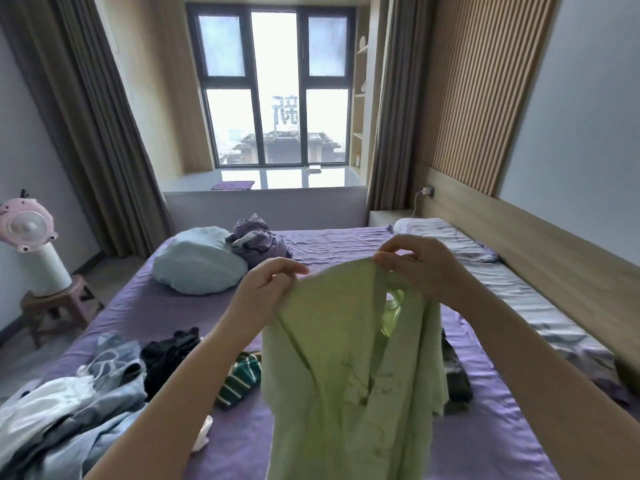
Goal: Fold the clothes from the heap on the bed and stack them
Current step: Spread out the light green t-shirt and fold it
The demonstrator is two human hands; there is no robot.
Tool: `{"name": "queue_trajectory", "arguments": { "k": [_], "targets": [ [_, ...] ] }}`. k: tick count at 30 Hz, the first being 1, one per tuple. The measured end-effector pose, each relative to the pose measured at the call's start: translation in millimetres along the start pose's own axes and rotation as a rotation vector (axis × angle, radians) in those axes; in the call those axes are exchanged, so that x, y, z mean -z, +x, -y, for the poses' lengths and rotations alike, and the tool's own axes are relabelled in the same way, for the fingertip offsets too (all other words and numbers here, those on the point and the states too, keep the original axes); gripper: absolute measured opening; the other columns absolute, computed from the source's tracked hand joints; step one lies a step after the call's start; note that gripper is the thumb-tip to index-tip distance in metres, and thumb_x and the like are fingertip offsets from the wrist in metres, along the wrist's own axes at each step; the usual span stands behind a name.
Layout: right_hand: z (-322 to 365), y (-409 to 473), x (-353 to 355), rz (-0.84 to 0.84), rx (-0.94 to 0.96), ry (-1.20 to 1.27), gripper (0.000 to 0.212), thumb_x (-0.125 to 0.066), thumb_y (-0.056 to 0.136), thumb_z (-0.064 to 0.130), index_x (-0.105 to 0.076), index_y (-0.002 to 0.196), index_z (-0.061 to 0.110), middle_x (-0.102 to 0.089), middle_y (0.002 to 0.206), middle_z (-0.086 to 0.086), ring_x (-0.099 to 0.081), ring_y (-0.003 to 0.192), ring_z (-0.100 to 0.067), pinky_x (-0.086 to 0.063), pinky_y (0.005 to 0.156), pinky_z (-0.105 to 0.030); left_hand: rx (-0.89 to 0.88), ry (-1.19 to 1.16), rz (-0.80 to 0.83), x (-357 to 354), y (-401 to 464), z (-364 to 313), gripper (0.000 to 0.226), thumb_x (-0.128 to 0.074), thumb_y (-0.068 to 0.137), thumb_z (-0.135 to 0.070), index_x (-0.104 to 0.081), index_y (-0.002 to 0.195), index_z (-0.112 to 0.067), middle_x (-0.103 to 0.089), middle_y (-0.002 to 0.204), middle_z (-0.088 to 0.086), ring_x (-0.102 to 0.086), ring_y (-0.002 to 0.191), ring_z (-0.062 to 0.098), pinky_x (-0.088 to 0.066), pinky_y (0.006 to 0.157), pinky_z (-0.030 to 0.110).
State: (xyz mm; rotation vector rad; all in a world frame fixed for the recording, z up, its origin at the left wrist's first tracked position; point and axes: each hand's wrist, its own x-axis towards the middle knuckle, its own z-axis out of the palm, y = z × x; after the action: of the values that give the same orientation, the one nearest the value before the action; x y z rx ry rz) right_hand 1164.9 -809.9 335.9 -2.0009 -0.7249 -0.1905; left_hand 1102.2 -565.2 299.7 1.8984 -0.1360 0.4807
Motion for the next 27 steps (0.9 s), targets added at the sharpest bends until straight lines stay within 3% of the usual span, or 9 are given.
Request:
{"name": "queue_trajectory", "arguments": {
  "k": [2,4,5,9,13,17,20,24,27],
  "targets": [
    [3.9,8.1,-0.7,-0.007,0.019,-0.011,0.019,-0.07,0.084,0.03,-0.067,0.067,0.04,-0.065,0.067,0.02,-0.059,0.058,0.006,-0.041,0.056,-0.004,-0.001,0.031,0.081,-4.5,4.5,-4.3,0.007,-0.069,0.086,-0.024,-0.071,0.084,-0.03,-0.048,0.064,-0.007,-0.039,0.058,0.006,-0.032,0.056,0.015],
    [4.5,14.4,-0.4,0.006,0.026,0.004,0.019,-0.07,0.083,0.03,-0.067,0.066,0.038,-0.065,0.067,0.02,-0.059,0.057,0.004,-0.041,0.056,-0.004,-0.02,0.109,0.129,-5.8,9.4,-4.6,0.029,-0.074,0.066,-0.051,-0.075,0.08,-0.026,-0.035,0.057,-0.009,-0.03,0.055,0.007,-0.025,0.051,0.019],
    [3.5,17.2,0.3,0.018,0.021,0.014,0.018,-0.071,0.083,0.029,-0.067,0.067,0.036,-0.065,0.066,0.019,-0.058,0.057,0.002,-0.041,0.056,-0.005,-0.01,0.104,0.134,-5.8,13.0,-4.5,0.037,-0.074,0.063,-0.053,-0.076,0.078,-0.019,-0.033,0.056,-0.007,-0.028,0.055,0.008,-0.024,0.05,0.019],
    [-6.9,25.8,10.2,0.135,-0.002,-0.065,0.008,-0.074,0.079,0.026,-0.068,0.08,0.031,-0.066,0.074,0.02,-0.057,0.054,0.005,-0.04,0.057,-0.002,0.028,0.066,0.064,3.1,30.6,-9.0,0.021,-0.074,0.082,-0.025,-0.074,0.078,-0.004,-0.045,0.06,-0.004,-0.035,0.054,0.003,-0.029,0.047,0.011],
    [-32.7,30.2,33.2,0.256,-0.066,-0.396,0.047,-0.076,0.075,0.037,-0.059,0.119,0.03,-0.06,0.103,0.008,-0.056,0.078,0.003,-0.039,0.068,-0.001,0.098,0.216,0.007,33.2,48.4,-6.5,0.009,-0.072,0.084,-0.024,-0.073,0.076,-0.028,-0.062,0.061,-0.016,-0.052,0.057,-0.007,-0.038,0.054,0.004],
    [-60.7,27.5,53.8,0.321,-0.157,-0.489,0.047,-0.069,0.085,0.019,-0.054,0.13,0.019,-0.055,0.091,0.009,-0.054,0.079,0.004,-0.034,0.064,0.0,0.174,0.256,0.01,64.2,54.2,0.3,0.018,-0.079,0.076,-0.027,-0.075,0.063,-0.039,-0.068,0.065,-0.017,-0.059,0.064,-0.008,-0.043,0.06,0.006],
    [-78.6,26.4,59.0,0.189,-0.141,-0.511,0.024,-0.066,0.086,0.012,-0.067,0.11,0.01,-0.065,0.091,0.002,-0.062,0.093,-0.017,-0.034,0.066,-0.008,0.201,0.193,-0.074,75.2,54.3,7.3,0.003,-0.076,0.08,-0.025,-0.076,0.077,-0.026,-0.066,0.065,-0.008,-0.059,0.068,0.01,-0.047,0.067,0.021],
    [-84.2,28.8,59.5,-0.035,-0.147,-0.368,0.014,-0.065,0.087,0.015,-0.067,0.1,0.009,-0.064,0.088,-0.002,-0.059,0.089,-0.019,-0.033,0.07,-0.022,0.194,0.141,-0.182,72.1,54.2,11.1,0.02,-0.063,0.091,-0.03,-0.067,0.098,-0.011,-0.058,0.079,0.001,-0.051,0.064,0.015,-0.042,0.057,0.027],
    [-80.7,35.8,61.5,-0.199,-0.122,-0.351,0.018,-0.067,0.086,0.021,-0.064,0.1,0.01,-0.059,0.086,0.0,-0.054,0.084,-0.017,-0.031,0.068,-0.023,0.135,0.15,-0.218,71.1,57.3,5.8,0.013,-0.062,0.092,-0.028,-0.065,0.091,-0.016,-0.063,0.084,0.004,-0.056,0.072,0.017,-0.046,0.072,0.032]
  ]
}}
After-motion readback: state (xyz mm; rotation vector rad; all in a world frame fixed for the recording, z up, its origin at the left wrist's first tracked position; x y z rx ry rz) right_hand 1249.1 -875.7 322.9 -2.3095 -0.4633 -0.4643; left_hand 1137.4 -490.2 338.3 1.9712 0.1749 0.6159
